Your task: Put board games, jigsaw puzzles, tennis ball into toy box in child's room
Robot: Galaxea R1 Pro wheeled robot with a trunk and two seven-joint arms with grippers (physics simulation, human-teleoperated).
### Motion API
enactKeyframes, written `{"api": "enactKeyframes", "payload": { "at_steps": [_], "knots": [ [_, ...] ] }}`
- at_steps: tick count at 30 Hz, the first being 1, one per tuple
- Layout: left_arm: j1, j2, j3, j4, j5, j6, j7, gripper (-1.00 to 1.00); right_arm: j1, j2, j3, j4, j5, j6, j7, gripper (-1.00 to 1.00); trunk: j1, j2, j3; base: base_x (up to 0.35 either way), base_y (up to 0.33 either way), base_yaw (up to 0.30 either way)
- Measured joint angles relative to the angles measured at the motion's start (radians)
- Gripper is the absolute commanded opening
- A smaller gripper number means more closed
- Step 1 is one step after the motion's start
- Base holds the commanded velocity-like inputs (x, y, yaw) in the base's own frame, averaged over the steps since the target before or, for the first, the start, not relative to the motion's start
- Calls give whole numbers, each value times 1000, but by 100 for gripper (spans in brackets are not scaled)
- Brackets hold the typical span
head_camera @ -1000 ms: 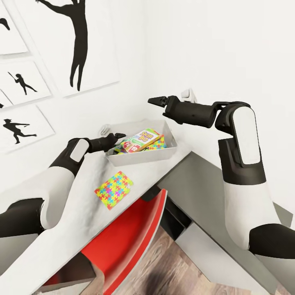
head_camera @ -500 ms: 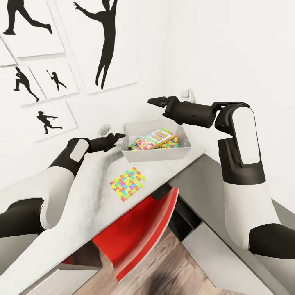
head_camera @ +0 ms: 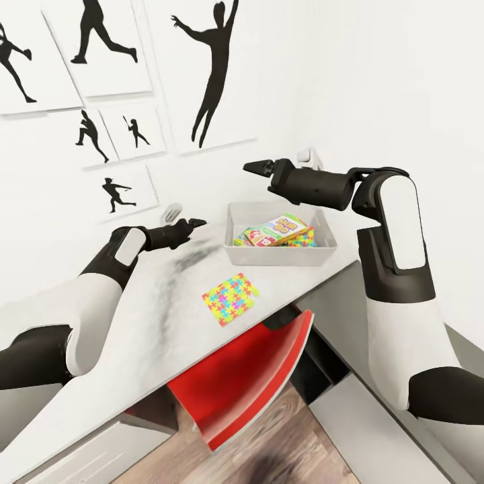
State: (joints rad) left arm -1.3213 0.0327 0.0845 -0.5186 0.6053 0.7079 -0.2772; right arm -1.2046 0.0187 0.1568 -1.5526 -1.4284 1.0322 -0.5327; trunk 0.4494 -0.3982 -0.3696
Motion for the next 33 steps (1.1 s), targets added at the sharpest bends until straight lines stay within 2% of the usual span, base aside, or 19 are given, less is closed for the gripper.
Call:
{"api": "enactKeyframes", "payload": {
  "at_steps": [13,20,23,27,33],
  "knots": [
    [1,4,-4,1,-4,2,8,100,0,0,3,22,6,-1,-16,100,0,0,2,0,0,25],
    [1,13,-6,7,-11,36,13,100,-1,2,5,119,0,4,-130,100,0,0,2,0,0,1],
    [2,29,-6,7,-15,86,13,100,-2,2,21,174,-1,6,-172,100,0,0,2,0,0,0],
    [3,49,-5,7,-15,116,11,100,-3,3,46,226,-3,5,-185,100,0,0,2,0,0,0],
    [6,112,-2,6,-4,135,3,100,-6,4,68,281,-5,4,-193,100,0,0,2,-11,5,0]
  ]
}}
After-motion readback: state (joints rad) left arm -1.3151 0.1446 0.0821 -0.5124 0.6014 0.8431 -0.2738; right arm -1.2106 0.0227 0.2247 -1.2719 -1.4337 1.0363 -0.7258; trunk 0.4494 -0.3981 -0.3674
